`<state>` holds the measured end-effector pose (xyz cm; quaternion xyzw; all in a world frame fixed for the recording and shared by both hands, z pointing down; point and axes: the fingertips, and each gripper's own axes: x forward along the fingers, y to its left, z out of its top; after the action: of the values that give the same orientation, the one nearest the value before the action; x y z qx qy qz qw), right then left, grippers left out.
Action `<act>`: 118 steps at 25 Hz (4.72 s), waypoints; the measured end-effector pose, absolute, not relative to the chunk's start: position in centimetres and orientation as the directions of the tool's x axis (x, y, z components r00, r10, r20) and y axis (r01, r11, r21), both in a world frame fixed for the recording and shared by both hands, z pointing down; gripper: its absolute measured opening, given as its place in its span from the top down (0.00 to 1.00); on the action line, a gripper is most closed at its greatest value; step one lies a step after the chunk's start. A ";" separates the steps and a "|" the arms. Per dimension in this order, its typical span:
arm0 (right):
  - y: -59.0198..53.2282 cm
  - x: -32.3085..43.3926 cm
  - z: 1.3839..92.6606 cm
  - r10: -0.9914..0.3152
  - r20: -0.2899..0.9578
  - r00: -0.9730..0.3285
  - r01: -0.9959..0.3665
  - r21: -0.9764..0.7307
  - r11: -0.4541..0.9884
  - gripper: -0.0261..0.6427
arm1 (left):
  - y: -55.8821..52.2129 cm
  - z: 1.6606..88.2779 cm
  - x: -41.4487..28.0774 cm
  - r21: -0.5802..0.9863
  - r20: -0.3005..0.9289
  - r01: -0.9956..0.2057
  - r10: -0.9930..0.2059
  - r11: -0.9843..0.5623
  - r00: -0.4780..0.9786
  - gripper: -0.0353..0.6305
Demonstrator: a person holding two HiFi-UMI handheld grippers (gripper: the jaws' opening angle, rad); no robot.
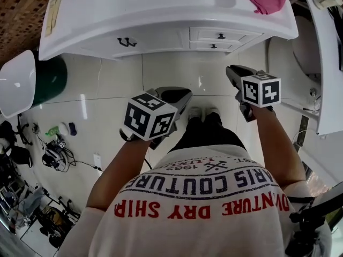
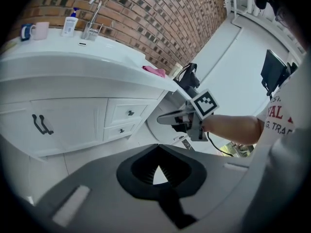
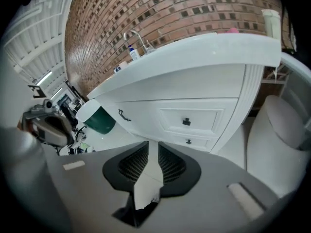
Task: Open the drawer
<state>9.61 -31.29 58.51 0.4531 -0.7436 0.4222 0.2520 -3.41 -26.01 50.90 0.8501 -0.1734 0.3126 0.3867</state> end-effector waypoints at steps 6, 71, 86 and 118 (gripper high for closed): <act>-37.3 12.6 64.6 -0.567 0.769 -0.295 -0.953 -0.284 0.110 0.76 | -25.4 54.4 -5.4 0.548 0.695 -0.578 -0.056 -0.605 0.717 0.95; -30.3 11.2 74.5 -0.417 0.899 -0.133 -0.988 -0.152 -0.013 0.77 | -22.5 57.4 -4.9 0.573 0.720 -0.587 0.008 -0.572 0.694 0.95; -29.0 10.8 74.5 -0.396 0.902 -0.171 -0.982 -0.191 -0.010 0.76 | -21.5 57.1 -5.5 0.575 0.717 -0.588 0.004 -0.570 0.697 0.95; -9.2 6.7 44.6 -0.533 0.552 -0.641 -0.767 -0.437 0.471 0.95 | -8.7 44.7 0.2 0.473 0.577 -0.531 -0.209 -0.703 0.790 0.95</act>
<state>6.73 -9.17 44.55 0.3867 -0.8400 0.3393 0.1724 0.20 -8.70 44.68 0.8886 -0.2083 0.2485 0.3243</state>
